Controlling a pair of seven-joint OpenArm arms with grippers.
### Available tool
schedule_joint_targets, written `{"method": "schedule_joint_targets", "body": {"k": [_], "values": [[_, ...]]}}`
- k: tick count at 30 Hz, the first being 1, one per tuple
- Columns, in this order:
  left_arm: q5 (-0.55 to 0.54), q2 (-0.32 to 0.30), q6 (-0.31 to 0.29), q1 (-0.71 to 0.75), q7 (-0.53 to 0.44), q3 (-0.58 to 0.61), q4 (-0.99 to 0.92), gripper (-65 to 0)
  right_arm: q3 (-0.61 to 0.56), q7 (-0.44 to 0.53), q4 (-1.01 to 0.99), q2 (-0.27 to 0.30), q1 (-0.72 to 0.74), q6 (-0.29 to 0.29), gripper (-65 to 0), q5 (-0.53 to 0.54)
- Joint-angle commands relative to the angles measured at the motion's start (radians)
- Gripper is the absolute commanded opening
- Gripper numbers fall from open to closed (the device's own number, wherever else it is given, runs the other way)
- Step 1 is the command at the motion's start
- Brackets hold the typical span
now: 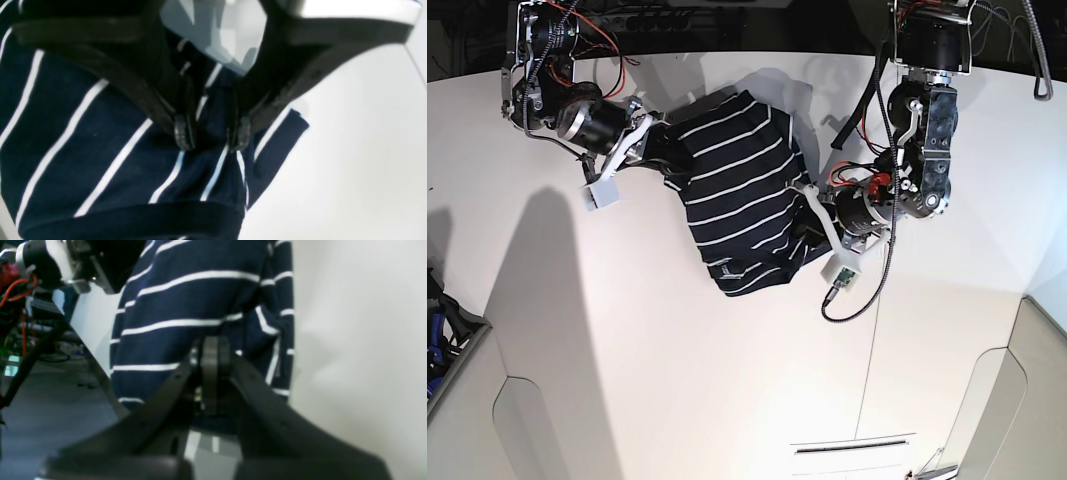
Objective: Fold the T-shirt properly
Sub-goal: 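Hold the bundle with both grippers and rotate it upright on the table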
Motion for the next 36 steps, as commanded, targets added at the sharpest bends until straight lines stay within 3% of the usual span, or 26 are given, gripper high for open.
{"method": "schedule_joint_targets", "body": {"k": [1, 7, 16, 23, 36], "values": [[-0.014, 0.005, 0.000, -0.019, -0.014, 0.001, 0.013, -47.4, -0.001, 0.005, 0.021, -0.009, 0.000, 0.008, -65.0, 0.023], [-0.014, 0.017, 0.000, -0.019, -0.010, 0.001, 0.012, -47.4, -0.009, -0.014, 0.021, -0.057, -0.011, 0.014, -65.0, 0.023], [-0.024, 0.015, 0.001, -0.019, -0.002, 0.001, 0.018, -47.4, -0.011, -0.013, 0.021, -0.060, -0.005, 0.014, -65.0, 0.014], [-0.055, 0.011, -0.001, -0.010, 0.043, 0.001, 0.129, -47.4, -0.010, -0.010, 0.022, -0.059, 0.026, 0.014, -65.0, -0.035], [-0.055, 0.011, 0.000, 0.056, 0.051, -0.068, 0.172, -47.4, 0.046, 0.024, 0.024, 0.030, 0.065, 0.011, -65.0, -0.069]]}}
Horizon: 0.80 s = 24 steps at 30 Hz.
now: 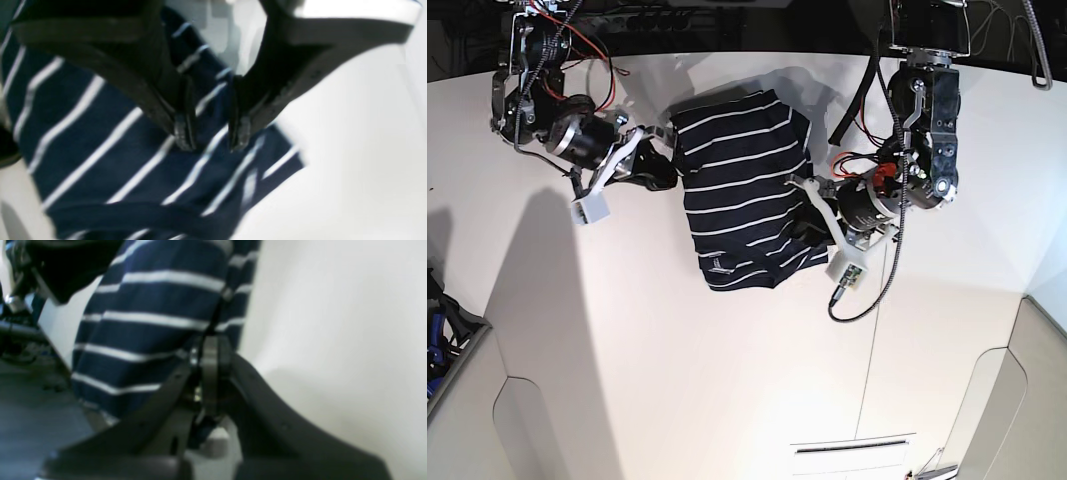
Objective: Fold the T-shirt properly
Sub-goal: 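Hold the bundle with both grippers and rotate it upright on the table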
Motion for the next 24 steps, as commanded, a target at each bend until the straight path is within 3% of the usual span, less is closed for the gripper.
{"method": "schedule_joint_targets", "body": {"k": [1, 5, 12, 24], "values": [[-0.014, -0.003, -0.003, -0.008, -0.015, -0.016, 0.021, -47.4, 0.016, 0.018, 0.020, 0.008, 0.012, 0.007, -65.0, 0.010], [-0.037, -0.003, -0.007, 0.000, -0.010, -0.060, 0.021, -47.4, 0.066, 0.018, 0.020, 0.010, 0.028, 0.007, -65.0, 0.001], [-0.037, -0.003, -0.007, 0.026, -0.005, -0.059, 0.018, -47.4, 0.053, 0.012, 0.019, 0.013, 0.027, 0.007, -65.0, 0.005], [-0.025, 0.053, -0.006, 0.034, -0.045, -0.016, 0.009, -47.4, -0.154, 0.010, 0.019, 0.009, -0.035, 0.007, -65.0, 0.031]]}}
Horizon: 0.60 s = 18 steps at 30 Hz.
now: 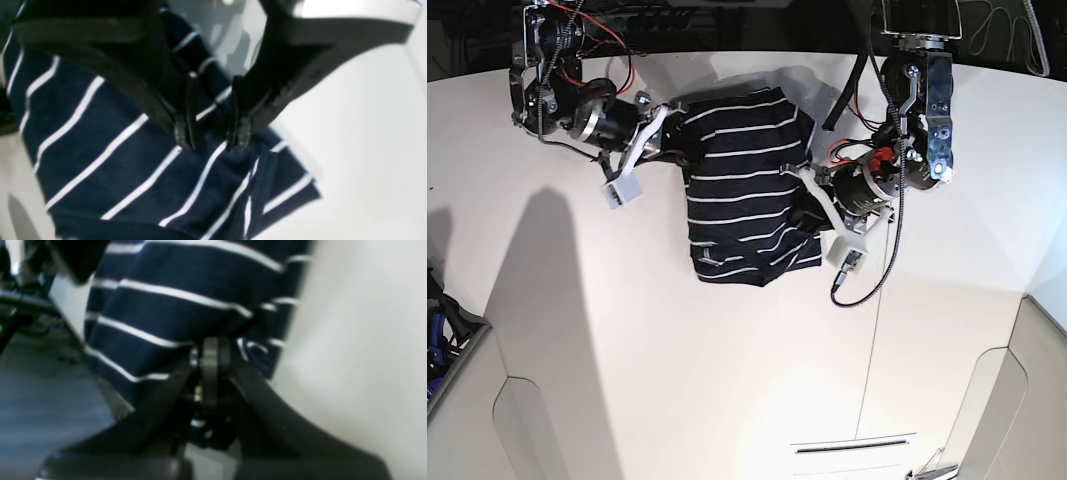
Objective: Fold the T-shirt properly
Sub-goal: 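Hold the bundle with both grippers and rotate it upright on the table, then open both grippers and release the folded shirt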
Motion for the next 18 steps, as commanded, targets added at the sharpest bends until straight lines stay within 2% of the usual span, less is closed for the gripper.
{"method": "schedule_joint_targets", "body": {"k": [1, 7, 10, 14, 18], "values": [[-0.004, 0.003, -0.005, -0.017, -0.029, 0.013, 0.010, -47.4, -0.019, 0.013, 0.019, -0.005, 0.004, 0.008, -65.0, 0.023], [0.040, 0.003, 0.032, -0.035, -0.054, 0.060, 0.010, -47.4, -0.048, 0.012, 0.019, -0.050, -0.011, 0.008, -65.0, 0.021], [0.042, -0.003, 0.032, -0.035, -0.050, 0.055, 0.011, -47.4, -0.045, 0.009, 0.020, -0.047, -0.007, 0.008, -65.0, 0.018], [0.026, -0.018, 0.031, -0.032, -0.016, 0.004, 0.057, -47.4, -0.003, -0.014, 0.033, -0.043, -0.008, 0.008, -65.0, -0.010], [-0.061, -0.064, 0.008, 0.019, 0.021, -0.086, 0.167, -47.4, 0.079, -0.052, 0.090, -0.040, -0.038, 0.008, -65.0, -0.001]]}}
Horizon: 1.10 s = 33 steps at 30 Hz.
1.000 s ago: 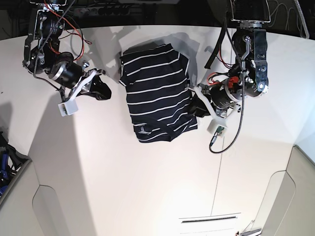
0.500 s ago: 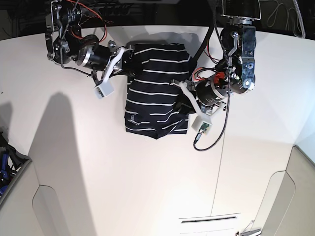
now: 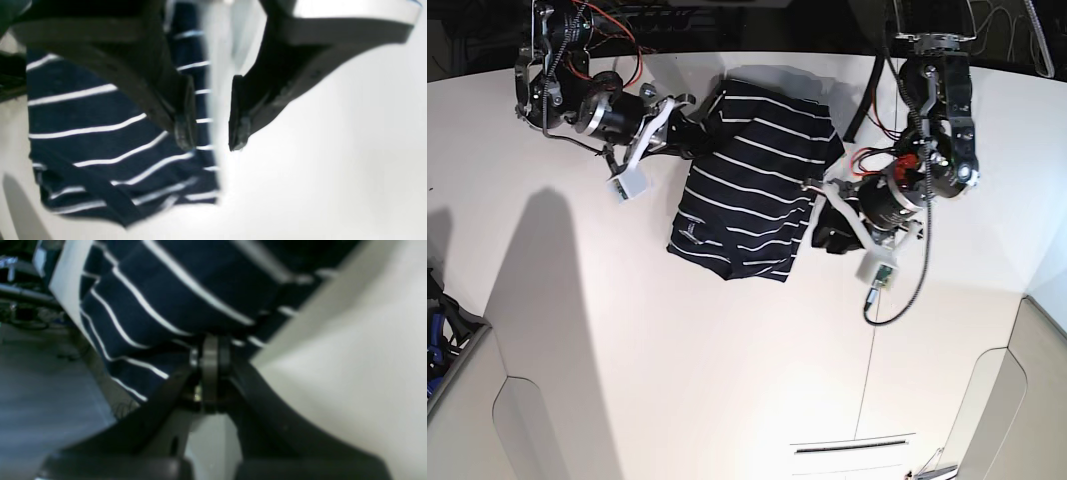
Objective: Fold the T-shirt properly
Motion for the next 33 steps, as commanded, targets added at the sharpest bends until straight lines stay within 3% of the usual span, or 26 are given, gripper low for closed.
{"method": "schedule_joint_targets", "body": {"k": [1, 12, 28, 33], "values": [[-0.031, -0.013, -0.008, 0.022, -0.003, -0.021, 0.046, -47.4, 0.021, 0.010, 0.044, 0.006, -0.014, 0.008, -65.0, 0.026], [-0.116, -0.036, -0.038, 0.229, 0.013, -0.175, 0.231, -47.4, 0.085, 0.005, 0.214, 0.151, -0.115, 0.007, -65.0, 0.090], [-0.121, -0.037, -0.039, 0.401, 0.080, -0.183, 0.231, -47.4, 0.085, -0.043, 0.214, 0.154, -0.224, 0.008, -65.0, 0.101], [-0.121, -0.037, -0.062, 0.499, 0.103, -0.183, 0.231, -47.4, 0.084, -0.043, 0.214, 0.200, -0.306, 0.008, -65.0, 0.126]]}}
